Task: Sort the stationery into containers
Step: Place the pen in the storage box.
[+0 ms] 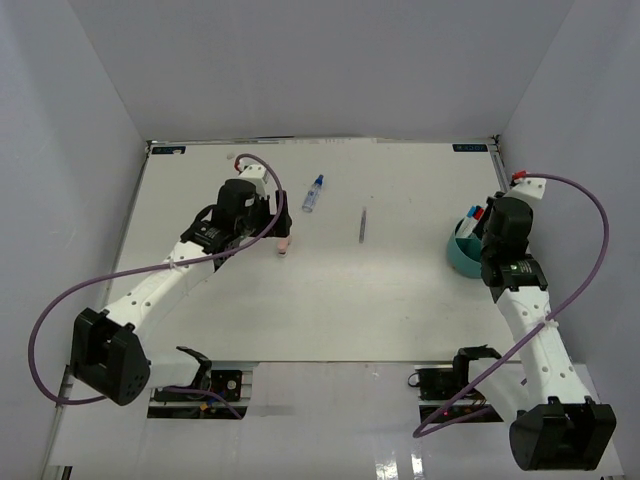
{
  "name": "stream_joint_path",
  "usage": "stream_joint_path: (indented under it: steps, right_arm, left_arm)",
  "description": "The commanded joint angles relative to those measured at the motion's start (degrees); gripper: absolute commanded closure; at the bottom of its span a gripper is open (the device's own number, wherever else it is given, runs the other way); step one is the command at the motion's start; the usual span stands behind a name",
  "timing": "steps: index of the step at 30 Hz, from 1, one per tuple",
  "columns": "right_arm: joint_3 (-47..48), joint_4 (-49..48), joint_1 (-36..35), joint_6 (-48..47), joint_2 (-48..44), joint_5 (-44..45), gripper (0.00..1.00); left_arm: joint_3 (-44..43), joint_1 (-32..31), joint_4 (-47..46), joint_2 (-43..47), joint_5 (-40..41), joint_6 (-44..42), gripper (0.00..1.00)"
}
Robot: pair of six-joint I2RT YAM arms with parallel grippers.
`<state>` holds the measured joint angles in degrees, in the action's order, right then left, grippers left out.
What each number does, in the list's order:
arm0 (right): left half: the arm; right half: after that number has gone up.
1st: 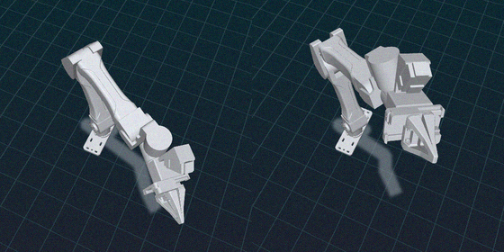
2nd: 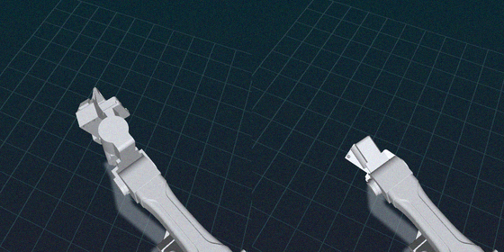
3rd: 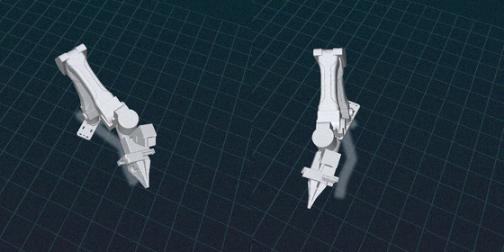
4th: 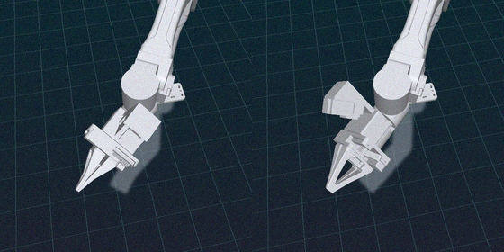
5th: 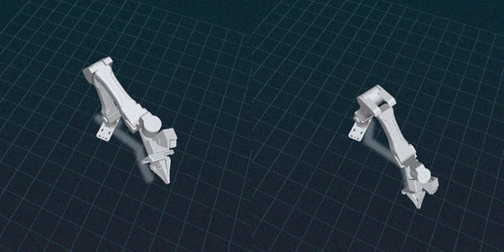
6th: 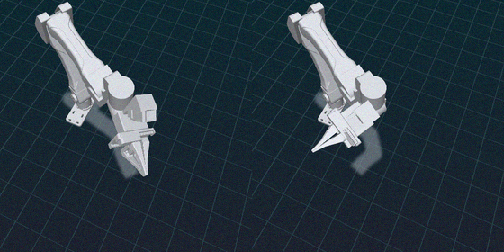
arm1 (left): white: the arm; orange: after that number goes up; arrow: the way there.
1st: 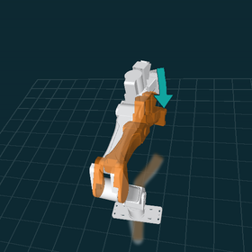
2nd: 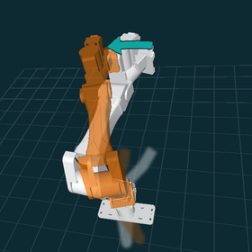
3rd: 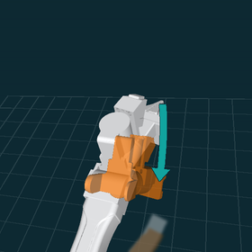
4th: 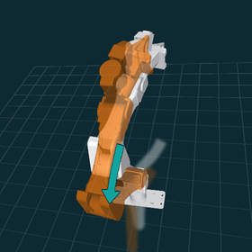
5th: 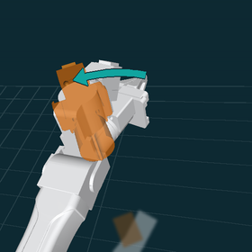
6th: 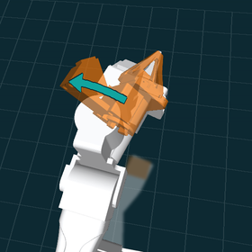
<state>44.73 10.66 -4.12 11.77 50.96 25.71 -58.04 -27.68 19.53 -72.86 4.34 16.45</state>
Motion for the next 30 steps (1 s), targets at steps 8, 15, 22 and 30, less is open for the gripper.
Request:
stream_joint_path:
  steps: [8,15,22,30]
  right_arm:
    - [-0.17,1.65,10.18,2.38,-0.34,-2.33,0.92]
    - [-0.96,2.18,11.50,1.85,1.07,-1.46,0.92]
    - [-2.63,2.09,12.64,2.73,3.00,-2.07,0.92]
    - [-2.72,0.59,12.82,2.56,-1.38,-4.00,0.92]
  left_arm:
    - [3.20,0.35,1.48,3.51,2.52,-0.45,0.02]
    - [3.29,0.35,1.48,3.43,1.90,-0.54,0.02]
    - [3.37,0.35,1.48,2.90,1.73,-0.71,0.02]
    - [3.20,0.35,1.39,2.20,0.59,-0.71,0.02]
